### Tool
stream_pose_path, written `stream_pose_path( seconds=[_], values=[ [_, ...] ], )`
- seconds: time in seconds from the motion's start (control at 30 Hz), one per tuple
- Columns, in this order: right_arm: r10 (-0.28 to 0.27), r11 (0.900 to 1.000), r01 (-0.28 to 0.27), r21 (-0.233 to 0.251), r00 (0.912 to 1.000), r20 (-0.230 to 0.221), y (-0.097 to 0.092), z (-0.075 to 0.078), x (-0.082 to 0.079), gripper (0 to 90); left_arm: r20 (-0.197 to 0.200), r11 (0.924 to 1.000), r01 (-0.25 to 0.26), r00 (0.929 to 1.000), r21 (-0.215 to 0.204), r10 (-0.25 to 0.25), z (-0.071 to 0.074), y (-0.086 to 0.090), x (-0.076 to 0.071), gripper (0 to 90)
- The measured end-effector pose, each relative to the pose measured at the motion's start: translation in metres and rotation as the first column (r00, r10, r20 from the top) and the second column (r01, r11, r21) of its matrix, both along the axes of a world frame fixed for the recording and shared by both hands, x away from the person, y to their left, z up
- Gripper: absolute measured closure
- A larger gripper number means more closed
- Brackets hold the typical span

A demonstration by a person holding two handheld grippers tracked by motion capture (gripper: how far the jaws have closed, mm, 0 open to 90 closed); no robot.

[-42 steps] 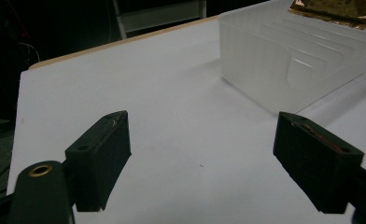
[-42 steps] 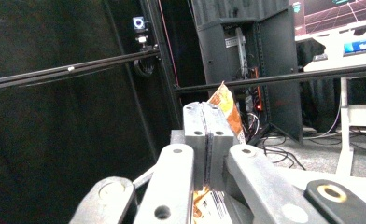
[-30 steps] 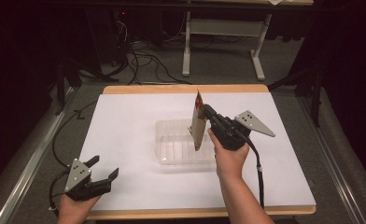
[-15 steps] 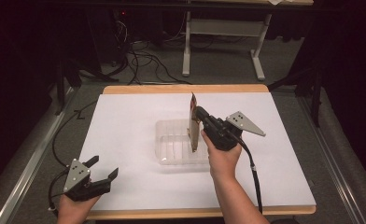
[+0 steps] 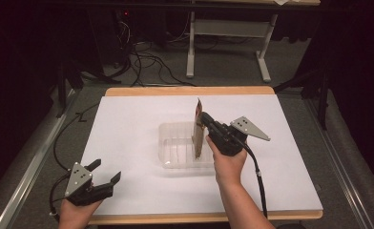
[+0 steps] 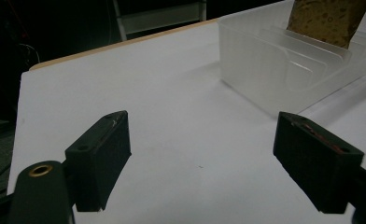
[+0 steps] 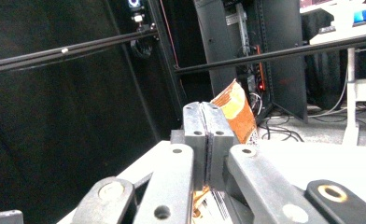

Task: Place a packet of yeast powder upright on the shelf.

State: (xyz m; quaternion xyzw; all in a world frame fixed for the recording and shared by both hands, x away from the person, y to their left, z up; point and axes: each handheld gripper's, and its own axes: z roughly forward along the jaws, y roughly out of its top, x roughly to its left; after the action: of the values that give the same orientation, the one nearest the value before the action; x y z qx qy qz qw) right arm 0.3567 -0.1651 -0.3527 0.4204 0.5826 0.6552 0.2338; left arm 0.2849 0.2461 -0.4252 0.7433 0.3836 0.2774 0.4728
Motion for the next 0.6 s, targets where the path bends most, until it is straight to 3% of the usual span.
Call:
stream_pose_path(
  seconds=[0.6],
  values=[
    [0.007,0.9995,-0.008,-0.03,0.9996,-0.029,0.002,-0.011,0.001,89.8,0.002,1.0,-0.001,1.0,-0.001,0.001,0.0,0.0,0.0,19.5]
  ],
)
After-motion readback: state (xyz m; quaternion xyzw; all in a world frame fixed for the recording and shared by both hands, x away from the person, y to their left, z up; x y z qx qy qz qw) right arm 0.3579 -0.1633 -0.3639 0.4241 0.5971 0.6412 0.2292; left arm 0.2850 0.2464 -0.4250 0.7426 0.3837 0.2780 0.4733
